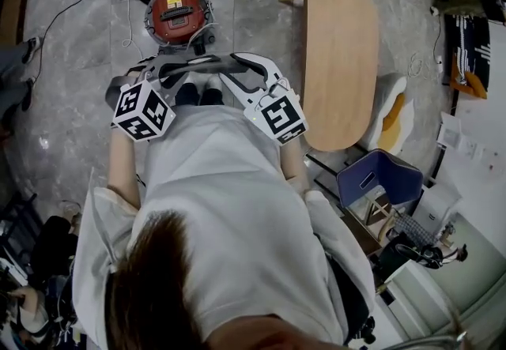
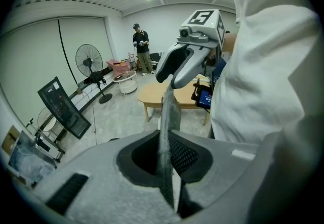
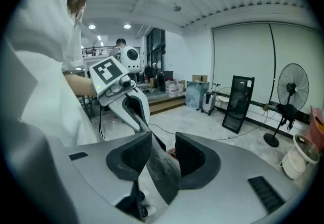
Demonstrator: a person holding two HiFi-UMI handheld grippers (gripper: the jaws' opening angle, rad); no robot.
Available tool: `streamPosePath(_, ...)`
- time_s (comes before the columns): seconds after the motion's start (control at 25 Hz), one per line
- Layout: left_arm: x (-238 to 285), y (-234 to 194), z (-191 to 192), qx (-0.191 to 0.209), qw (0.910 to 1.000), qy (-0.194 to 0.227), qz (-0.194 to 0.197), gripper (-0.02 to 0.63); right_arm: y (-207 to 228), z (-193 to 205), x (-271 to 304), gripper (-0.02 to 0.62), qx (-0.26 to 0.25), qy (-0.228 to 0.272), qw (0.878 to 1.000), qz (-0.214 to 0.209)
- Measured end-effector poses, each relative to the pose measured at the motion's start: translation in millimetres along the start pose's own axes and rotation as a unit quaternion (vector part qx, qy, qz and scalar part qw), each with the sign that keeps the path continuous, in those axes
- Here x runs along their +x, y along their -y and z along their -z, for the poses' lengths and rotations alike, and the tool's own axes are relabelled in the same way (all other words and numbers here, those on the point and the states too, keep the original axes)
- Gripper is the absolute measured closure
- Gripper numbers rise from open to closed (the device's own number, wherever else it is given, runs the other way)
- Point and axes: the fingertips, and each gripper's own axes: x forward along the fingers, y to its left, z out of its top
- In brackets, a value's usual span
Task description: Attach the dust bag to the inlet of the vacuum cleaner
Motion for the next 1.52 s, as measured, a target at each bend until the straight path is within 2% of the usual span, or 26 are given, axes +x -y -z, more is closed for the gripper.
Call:
streamPosePath(0.2, 11.9, 10.0, 5.1, 0.013, 0.9996, -0.011, 0.024, 0.568, -9.4, 24.3, 15.1, 0.448, -0.085, -0.084, 0.992, -0.038)
streamPosePath(0.4, 21.5, 18.4, 7.1, 0.027, 0.9987, -0.012, 0.042, 0.568, -22.9, 56.3, 29.1, 0.450, -0.137, -0.166, 0.973, -0.085)
streamPosePath(0.52, 27.0, 21.6, 9.9, 0.031, 0.9984, -0.011, 0.045, 0.568, -22.4, 70.7, 35.6, 0.530, -0.198, -0.201, 0.957, -0.076)
streamPosePath(0.68, 39.9, 24.8, 22.7, 0.011, 0.9990, -0.016, 0.040, 0.568, -23.4, 86.4, 43.5, 0.559, -0.236, -0.224, 0.942, -0.075)
streamPosePath(0.88, 57.8, 27.7, 52.9, -0.042, 0.9984, -0.035, 0.014, 0.565, -32.1, 103.2, 59.3, 0.568, -0.250, -0.236, 0.934, -0.100)
streamPosePath(1.0, 67.9, 28.2, 70.0, -0.058, 0.9969, -0.053, -0.006, 0.561, -33.3, 111.6, 70.2, 0.568, -0.253, -0.242, 0.930, -0.111)
streamPosePath(1.2, 90.6, 26.6, 93.6, -0.094, 0.9938, -0.057, -0.019, 0.558, -28.2, 136.3, 92.4, 0.569, -0.240, -0.254, 0.927, -0.139)
streamPosePath(1.36, 113.4, 30.9, 116.9, -0.105, 0.9923, -0.065, -0.012, 0.558, -28.6, 164.2, 110.9, 0.569, -0.229, -0.265, 0.923, -0.158)
streamPosePath(1.52, 136.1, 36.5, 135.0, -0.139, 0.9881, -0.066, 0.002, 0.561, -25.4, 188.9, 125.7, 0.568, -0.229, -0.275, 0.918, -0.173)
